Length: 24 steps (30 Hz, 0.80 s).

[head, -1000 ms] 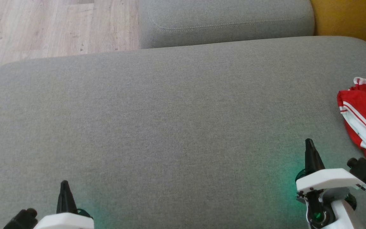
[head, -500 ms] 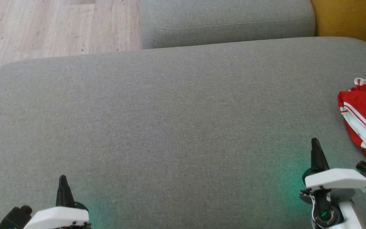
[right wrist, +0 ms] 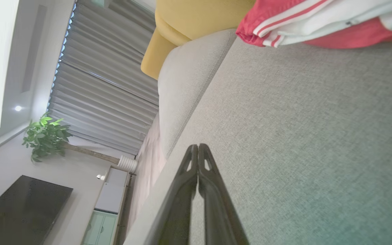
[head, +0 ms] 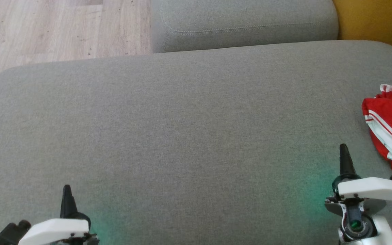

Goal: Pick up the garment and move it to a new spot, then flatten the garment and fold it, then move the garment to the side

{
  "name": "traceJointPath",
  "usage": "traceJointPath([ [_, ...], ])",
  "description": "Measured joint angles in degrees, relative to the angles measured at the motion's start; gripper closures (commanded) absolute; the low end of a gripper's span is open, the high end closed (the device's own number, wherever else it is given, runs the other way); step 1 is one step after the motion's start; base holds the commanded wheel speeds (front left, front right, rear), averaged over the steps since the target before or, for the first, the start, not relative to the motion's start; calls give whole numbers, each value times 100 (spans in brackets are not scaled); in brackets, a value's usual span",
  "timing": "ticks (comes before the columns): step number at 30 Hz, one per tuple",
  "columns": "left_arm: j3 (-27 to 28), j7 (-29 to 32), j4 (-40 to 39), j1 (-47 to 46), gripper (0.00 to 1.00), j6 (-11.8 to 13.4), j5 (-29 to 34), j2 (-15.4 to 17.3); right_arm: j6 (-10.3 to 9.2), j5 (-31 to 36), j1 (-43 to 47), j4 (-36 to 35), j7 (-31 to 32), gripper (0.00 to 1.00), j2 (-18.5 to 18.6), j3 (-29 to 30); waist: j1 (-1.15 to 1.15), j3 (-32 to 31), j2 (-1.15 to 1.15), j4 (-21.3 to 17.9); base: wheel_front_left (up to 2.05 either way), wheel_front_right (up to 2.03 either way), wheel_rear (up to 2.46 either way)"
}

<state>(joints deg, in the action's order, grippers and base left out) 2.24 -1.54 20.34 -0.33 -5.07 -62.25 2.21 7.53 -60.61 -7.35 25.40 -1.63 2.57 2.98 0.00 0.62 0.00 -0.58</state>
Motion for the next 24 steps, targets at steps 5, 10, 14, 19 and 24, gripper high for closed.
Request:
traceJointPath([
  [5, 20, 60, -41, -76, 100, -4, -312, 0, 0, -327, 3, -92, 74, 100, 0, 65, 0, -5, 0, 6, 0, 0, 0],
  [10, 71, 154, -70, -76, 100, -8, -624, 0, 0, -650, 25, -199, 168, 100, 0, 108, 0, -9, 0, 13, 0, 0, 0],
  [14, 113, 216, -110, -77, 100, -49, -867, 1, 0, -920, 120, -260, 220, 100, 0, 137, 0, -13, 0, 17, 0, 0, 0],
  [19, 126, 302, -146, -85, 100, -57, -1118, 1, 0, -1169, 123, -341, 276, 100, 0, 170, 0, -17, 0, 22, 0, 0, 0],
  [24, 135, 359, -202, -112, 100, -82, -1428, 1, 0, -1496, 123, -436, 377, 100, 0, 225, 0, -21, 0, 28, 0, 0, 0],
])
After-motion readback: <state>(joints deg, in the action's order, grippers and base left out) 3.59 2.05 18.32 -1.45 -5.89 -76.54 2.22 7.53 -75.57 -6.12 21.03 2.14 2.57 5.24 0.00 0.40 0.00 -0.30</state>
